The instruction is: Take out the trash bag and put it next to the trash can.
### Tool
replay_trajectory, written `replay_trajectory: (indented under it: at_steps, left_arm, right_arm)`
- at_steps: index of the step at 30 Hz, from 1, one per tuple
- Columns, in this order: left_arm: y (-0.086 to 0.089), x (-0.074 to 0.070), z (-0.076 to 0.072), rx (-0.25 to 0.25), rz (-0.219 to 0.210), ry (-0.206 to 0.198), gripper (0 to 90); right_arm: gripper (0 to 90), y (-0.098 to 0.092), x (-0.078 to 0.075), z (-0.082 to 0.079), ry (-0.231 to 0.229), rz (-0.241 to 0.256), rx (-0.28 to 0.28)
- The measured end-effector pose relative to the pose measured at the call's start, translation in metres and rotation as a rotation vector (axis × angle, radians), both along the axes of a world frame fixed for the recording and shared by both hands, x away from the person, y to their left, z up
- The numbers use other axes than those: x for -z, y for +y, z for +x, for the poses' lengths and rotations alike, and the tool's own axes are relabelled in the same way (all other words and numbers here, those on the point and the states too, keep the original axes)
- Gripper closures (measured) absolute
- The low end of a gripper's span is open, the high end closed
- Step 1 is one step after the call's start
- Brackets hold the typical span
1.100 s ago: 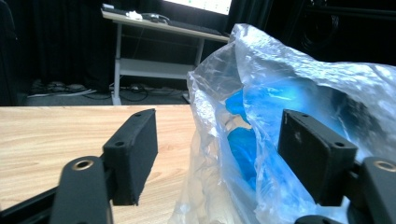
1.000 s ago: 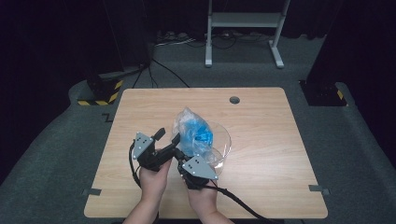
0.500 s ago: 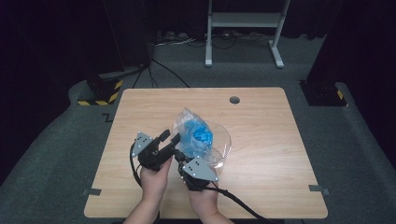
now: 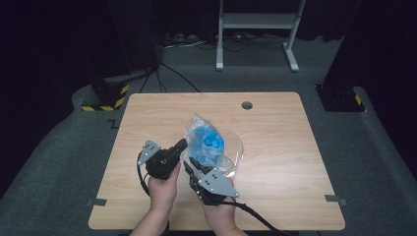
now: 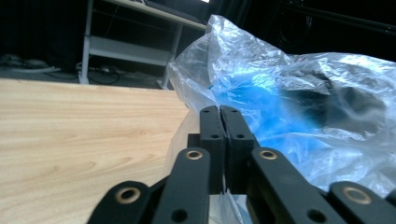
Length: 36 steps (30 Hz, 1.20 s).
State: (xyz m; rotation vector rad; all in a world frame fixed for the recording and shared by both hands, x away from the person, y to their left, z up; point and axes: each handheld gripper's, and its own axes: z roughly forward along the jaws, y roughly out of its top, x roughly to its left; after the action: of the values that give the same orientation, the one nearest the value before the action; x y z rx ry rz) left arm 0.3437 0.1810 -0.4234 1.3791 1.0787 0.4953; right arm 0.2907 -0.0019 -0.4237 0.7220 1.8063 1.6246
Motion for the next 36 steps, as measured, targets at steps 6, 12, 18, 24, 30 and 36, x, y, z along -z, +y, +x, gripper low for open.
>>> replay_trajectory:
  at_steps: [6,12,18,24,30,36]
  left_arm:
    - [-0.002,-0.006,-0.005,-0.019,0.007,-0.051,89.7]
    - [-0.001,-0.008,-0.006,-0.045,0.015,-0.079,89.7]
    - [0.001,-0.011,-0.007,-0.055,0.013,-0.097,89.8]
    - [0.0,-0.014,-0.009,-0.047,0.005,-0.121,89.8]
    - [0.001,-0.019,-0.012,-0.04,-0.005,-0.142,89.8]
    - [-0.001,-0.024,-0.011,-0.016,-0.007,-0.174,89.8]
  right_arm:
    - [70.5,-0.028,-0.023,-0.002,-0.026,0.015,0.022]
    - [67.4,-0.064,-0.045,-0.004,-0.032,0.051,0.058]
    - [65.0,-0.106,-0.049,0.002,-0.037,0.032,0.145]
    - [62.1,-0.142,-0.029,0.012,0.009,-0.031,0.238]
    - [59.4,-0.152,-0.011,0.017,0.05,-0.058,0.275]
    - [52.1,-0.163,0.021,0.029,0.148,-0.114,0.288]
